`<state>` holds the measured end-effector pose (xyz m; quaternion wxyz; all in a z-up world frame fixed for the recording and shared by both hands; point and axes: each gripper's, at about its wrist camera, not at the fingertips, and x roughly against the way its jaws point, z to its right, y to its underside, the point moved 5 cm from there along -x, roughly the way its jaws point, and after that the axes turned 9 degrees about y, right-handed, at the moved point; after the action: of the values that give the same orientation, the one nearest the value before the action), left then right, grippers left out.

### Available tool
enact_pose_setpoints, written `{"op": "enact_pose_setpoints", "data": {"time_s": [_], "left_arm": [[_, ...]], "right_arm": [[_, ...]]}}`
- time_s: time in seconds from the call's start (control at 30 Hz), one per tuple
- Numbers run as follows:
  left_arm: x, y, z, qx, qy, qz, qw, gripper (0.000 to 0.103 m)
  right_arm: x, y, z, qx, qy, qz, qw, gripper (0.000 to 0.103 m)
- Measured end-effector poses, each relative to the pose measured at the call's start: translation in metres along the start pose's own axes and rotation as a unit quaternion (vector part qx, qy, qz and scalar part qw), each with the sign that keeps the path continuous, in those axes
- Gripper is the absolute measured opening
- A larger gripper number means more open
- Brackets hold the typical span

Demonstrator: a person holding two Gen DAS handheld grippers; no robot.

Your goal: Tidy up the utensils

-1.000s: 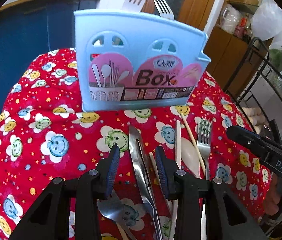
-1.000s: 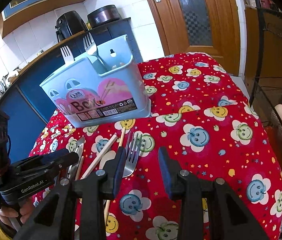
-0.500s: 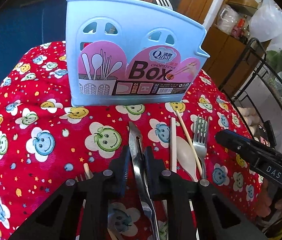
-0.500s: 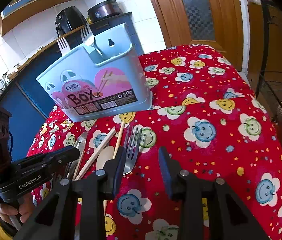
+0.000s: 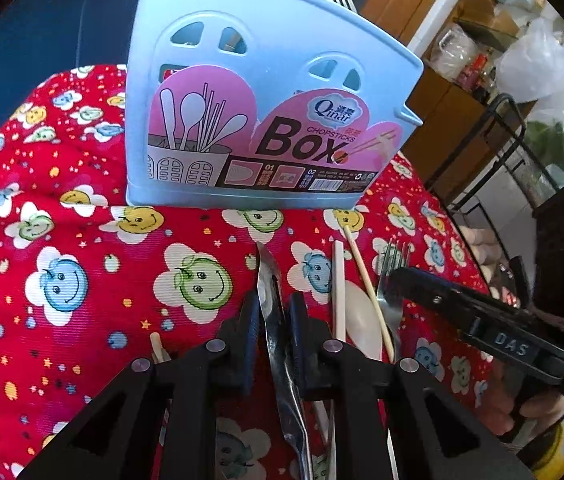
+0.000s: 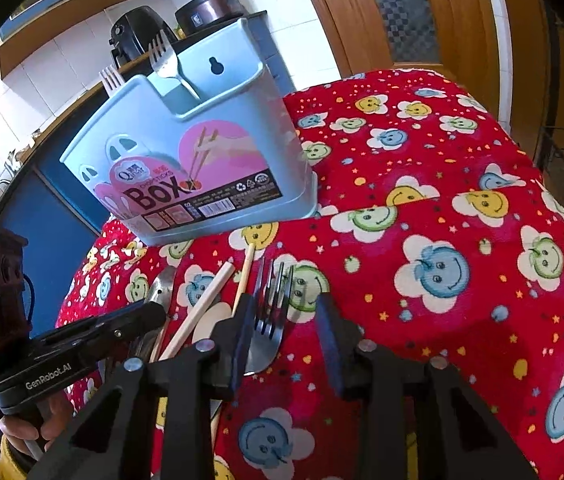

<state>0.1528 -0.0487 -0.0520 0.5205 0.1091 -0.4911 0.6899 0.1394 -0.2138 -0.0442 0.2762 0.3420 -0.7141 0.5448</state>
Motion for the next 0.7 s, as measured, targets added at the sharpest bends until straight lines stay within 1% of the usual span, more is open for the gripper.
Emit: {"op": "enact_pose_setpoints", "data": {"time_s": [0.03, 0.07, 0.1, 0.13, 0.17, 0.27, 0.43, 0.7], "left_arm": [[0.001, 0.0, -0.001, 0.001, 0.003, 0.001, 1.0, 0.014], [0.002, 0.0, -0.001, 0.003, 0.007, 0.003, 1.0, 0.012], [0.003, 0.0, -0.001, 0.005, 0.01, 0.004, 0.9999, 0.011], [0.003, -0.001, -0.001, 0.006, 0.014, 0.006, 0.9999, 0.01], [0.004, -0.001, 0.0, 0.007, 0.017, 0.008, 0.9998, 0.008], [0.008, -0.002, 0.003, 0.003, 0.02, 0.015, 0.9997, 0.004], [0.018, -0.003, 0.007, -0.006, 0.017, 0.028, 0.9994, 0.004], [0.044, -0.007, 0.018, -0.025, 0.01, 0.063, 0.9976, 0.003]], "right_arm": [[0.0, 0.0, 0.001, -0.004, -0.006, 0.0, 1.0, 0.019], [-0.001, 0.0, 0.001, -0.008, -0.012, -0.002, 1.0, 0.014], [-0.001, 0.0, 0.002, -0.014, -0.018, -0.001, 1.0, 0.013], [0.0, -0.001, 0.003, -0.015, -0.023, 0.003, 1.0, 0.009], [0.002, -0.001, 0.003, -0.015, -0.025, 0.007, 1.0, 0.007], [0.01, -0.004, 0.002, -0.014, -0.026, 0.024, 0.999, 0.004], [0.024, -0.007, -0.002, -0.012, -0.026, 0.044, 0.999, 0.003], [0.055, -0.011, -0.014, 0.017, -0.015, 0.089, 0.996, 0.003]]}}
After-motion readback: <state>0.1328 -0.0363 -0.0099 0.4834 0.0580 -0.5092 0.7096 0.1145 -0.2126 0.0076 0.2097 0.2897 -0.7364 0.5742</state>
